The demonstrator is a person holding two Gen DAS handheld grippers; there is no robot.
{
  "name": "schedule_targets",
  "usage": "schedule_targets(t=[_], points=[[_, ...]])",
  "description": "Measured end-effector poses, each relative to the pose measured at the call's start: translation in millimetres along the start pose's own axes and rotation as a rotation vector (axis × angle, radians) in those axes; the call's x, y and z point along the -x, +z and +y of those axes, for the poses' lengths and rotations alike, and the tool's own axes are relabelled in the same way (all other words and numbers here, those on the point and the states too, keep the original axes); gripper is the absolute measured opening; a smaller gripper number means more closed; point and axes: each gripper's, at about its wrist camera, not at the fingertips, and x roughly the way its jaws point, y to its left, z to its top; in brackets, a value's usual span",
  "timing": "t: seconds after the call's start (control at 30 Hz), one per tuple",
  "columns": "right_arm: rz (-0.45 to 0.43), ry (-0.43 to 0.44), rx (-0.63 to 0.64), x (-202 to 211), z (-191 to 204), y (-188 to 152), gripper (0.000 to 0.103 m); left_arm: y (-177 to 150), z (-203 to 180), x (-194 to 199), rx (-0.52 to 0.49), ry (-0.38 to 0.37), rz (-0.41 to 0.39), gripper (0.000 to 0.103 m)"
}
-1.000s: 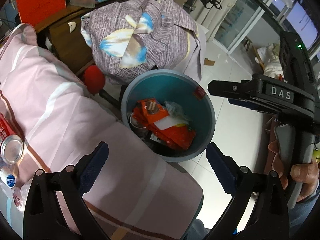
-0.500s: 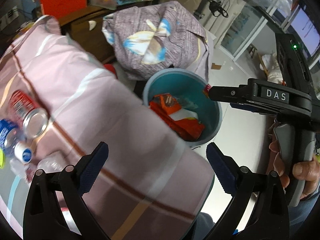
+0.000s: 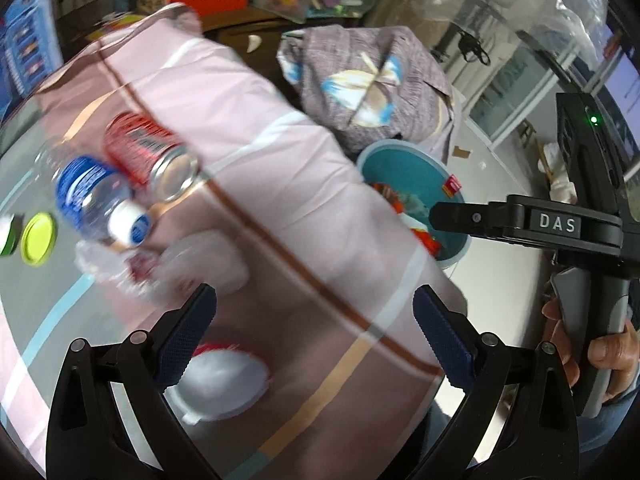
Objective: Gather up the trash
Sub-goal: 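Move both tools back over the bed toward the paper bowls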
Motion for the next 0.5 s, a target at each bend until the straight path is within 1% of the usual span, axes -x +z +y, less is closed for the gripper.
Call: schedule_targets(t=[0.1, 0.23, 0.33, 0.5], points=[[0.013, -0.005, 0.030, -3, 17, -8, 0.083, -10, 18, 6, 0.031, 0.008, -0.002, 0.099], [0.034, -0.004, 0.061, -10, 39, -17, 0.083, -28, 50, 19, 0.078, 0.019, -0.018, 0.099], [0.060, 0.011, 0.083, -18, 57, -27, 0.083, -40, 73, 26, 0.110, 0.029, -0.027, 0.099], [0.135, 0.044, 0.149, -43, 98, -53, 0.083, -61, 113, 37, 0.179, 0.040, -0.037, 0.099]])
